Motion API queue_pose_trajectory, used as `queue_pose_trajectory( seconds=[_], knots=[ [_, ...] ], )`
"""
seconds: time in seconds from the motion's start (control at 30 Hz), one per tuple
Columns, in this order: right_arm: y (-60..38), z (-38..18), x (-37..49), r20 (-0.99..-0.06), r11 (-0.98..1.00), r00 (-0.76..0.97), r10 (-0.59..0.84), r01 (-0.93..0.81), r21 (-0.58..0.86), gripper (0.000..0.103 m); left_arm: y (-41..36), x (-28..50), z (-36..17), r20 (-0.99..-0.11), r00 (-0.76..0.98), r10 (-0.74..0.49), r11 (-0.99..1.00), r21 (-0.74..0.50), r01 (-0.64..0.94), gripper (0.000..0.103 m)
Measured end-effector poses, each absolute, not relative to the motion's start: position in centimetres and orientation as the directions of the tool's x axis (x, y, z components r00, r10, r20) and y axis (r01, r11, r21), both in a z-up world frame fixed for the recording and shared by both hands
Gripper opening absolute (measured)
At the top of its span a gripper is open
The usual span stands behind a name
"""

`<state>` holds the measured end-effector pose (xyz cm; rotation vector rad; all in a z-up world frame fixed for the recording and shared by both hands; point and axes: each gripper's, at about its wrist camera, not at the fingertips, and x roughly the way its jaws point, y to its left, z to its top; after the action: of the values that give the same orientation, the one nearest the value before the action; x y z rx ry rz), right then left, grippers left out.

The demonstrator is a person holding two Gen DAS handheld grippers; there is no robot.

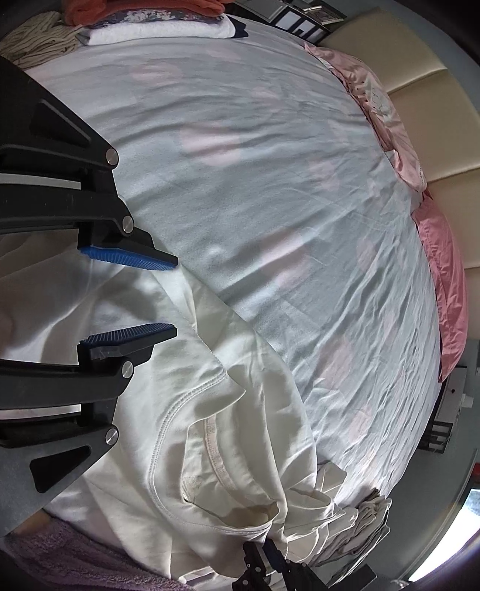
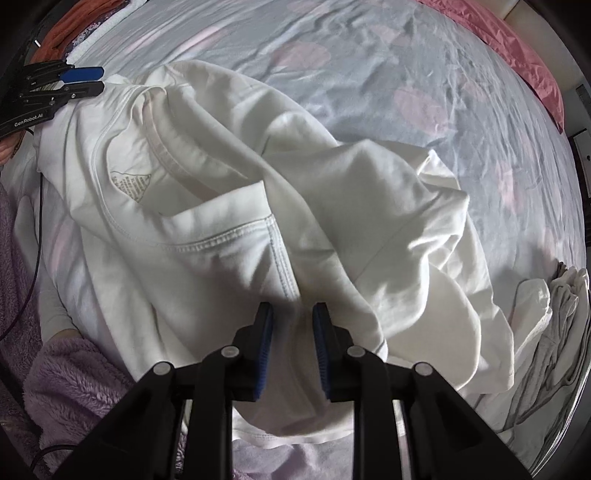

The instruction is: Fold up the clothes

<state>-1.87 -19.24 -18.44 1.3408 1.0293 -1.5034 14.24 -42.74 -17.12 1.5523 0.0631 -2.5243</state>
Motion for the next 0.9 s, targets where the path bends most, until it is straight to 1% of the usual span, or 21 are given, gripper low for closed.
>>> queue_pose_trajectory(
  seconds=[0.13,0.23,0.4,0.57,0.67,0.73,0.83,0.9],
  knots=[
    [-18.8,-19.6,-2.1,-0.996,-0.310,-0.034,-0.077,0.951,-0.009,0.022,-42.0,13.1,-18.3,-0.899,-0.425,-0.105,-0.992,0.067,0.103,0.032],
    [-18.6,-19.7,-2.4,-0.996,-0.318,-0.018,-0.088,0.948,0.011,0.022,-42.0,12.7,-19.2,-0.913,-0.399,-0.089,-0.994,0.059,0.086,0.032],
    [-18.4,-19.7,-2.5,-0.995,-0.314,-0.011,-0.096,0.949,0.019,0.022,-42.4,12.9,-20.1,-0.930,-0.367,-0.032,-0.996,0.001,0.086,0.032],
    [-18.2,-19.7,-2.4,-0.994,-0.319,-0.007,-0.109,0.947,0.028,0.022,-43.3,13.0,-20.2,-0.931,-0.365,0.011,-0.991,-0.058,0.119,0.032],
    [-18.0,-19.5,-2.3,-0.993,-0.322,-0.006,-0.119,0.946,0.032,0.022,-43.2,13.1,-19.7,-0.920,-0.391,-0.021,-0.992,-0.030,0.124,0.032],
    [-17.8,-19.4,-2.3,-0.992,-0.322,-0.009,-0.124,0.946,0.031,0.022,-42.8,13.2,-19.5,-0.914,-0.405,-0.032,-0.995,-0.009,0.100,0.032],
    [-17.6,-19.3,-2.2,-0.991,-0.323,-0.009,-0.130,0.946,0.034,0.022,-42.8,12.7,-20.6,-0.928,-0.370,-0.047,-0.997,0.021,0.073,0.033],
    [-17.4,-19.2,-2.2,-0.991,-0.324,-0.006,-0.134,0.945,0.038,0.022,-43.0,12.6,-20.9,-0.928,-0.369,-0.049,-0.997,0.025,0.070,0.035]
  ],
)
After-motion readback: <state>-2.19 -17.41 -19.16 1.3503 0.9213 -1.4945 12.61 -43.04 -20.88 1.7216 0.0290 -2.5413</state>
